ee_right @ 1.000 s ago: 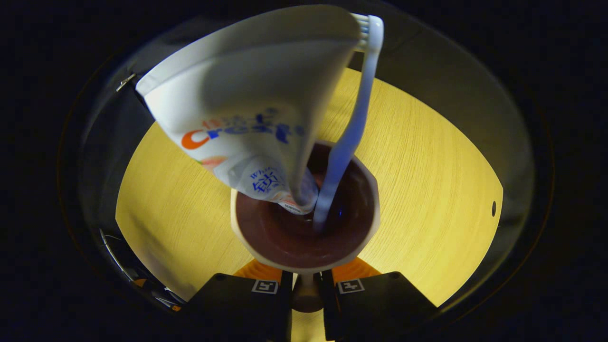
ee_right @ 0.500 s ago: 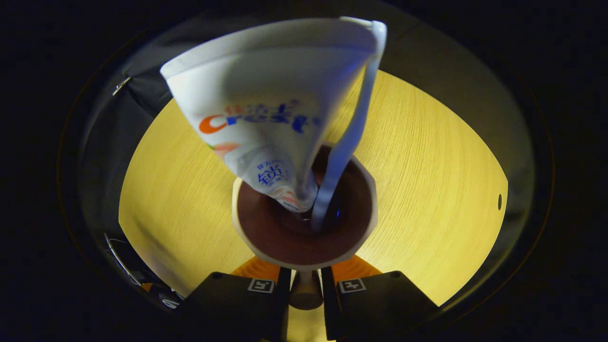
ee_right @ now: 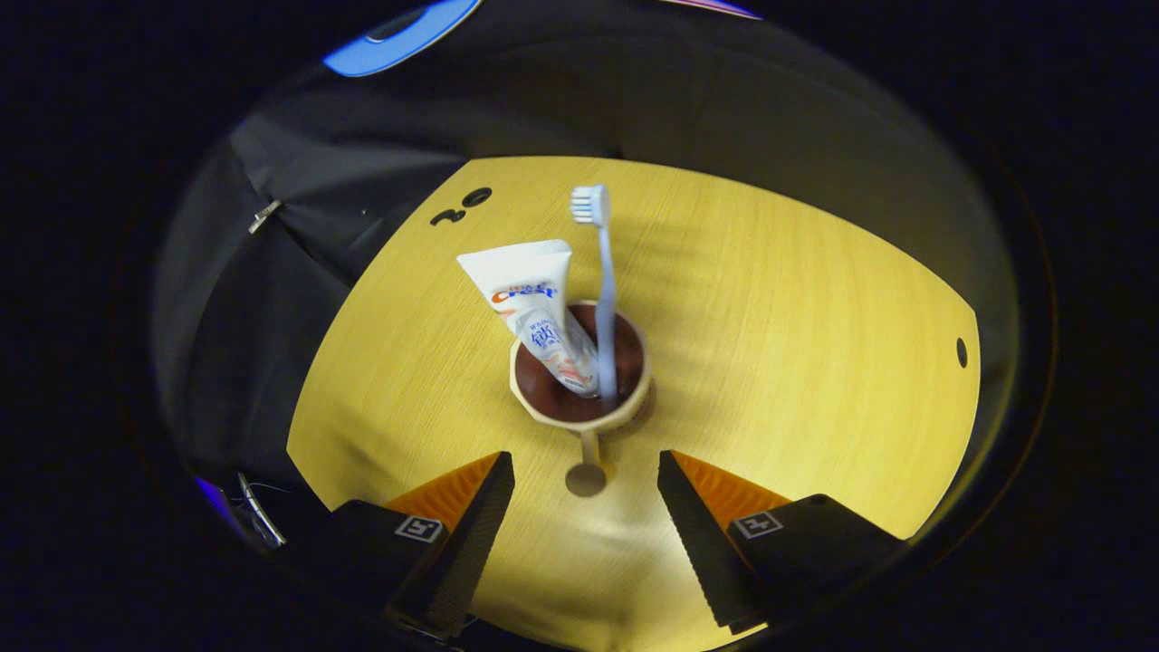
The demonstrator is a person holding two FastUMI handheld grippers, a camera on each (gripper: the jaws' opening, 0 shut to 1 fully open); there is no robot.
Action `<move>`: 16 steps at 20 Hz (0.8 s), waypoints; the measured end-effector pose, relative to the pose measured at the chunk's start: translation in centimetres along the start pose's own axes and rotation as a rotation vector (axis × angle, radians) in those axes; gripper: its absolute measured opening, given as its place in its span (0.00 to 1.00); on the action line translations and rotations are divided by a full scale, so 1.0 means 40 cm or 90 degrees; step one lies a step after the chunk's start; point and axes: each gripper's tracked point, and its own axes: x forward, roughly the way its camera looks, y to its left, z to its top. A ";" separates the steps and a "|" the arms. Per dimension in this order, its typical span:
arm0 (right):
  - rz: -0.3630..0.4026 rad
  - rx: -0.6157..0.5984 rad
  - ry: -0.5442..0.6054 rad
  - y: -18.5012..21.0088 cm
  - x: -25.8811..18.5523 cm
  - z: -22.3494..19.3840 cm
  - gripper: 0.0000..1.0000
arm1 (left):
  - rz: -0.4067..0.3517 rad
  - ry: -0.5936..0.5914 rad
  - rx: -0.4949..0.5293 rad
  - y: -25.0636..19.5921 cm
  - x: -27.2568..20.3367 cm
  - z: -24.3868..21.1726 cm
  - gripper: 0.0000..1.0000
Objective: Put the toothbrush and toothpaste on the desktop into the cup, then pick up the cup and place it on the coaster on the desktop.
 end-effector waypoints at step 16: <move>-0.128 0.128 -0.470 -0.210 -0.704 -0.055 0.98 | -0.119 -0.274 0.148 -0.250 -0.198 0.537 0.98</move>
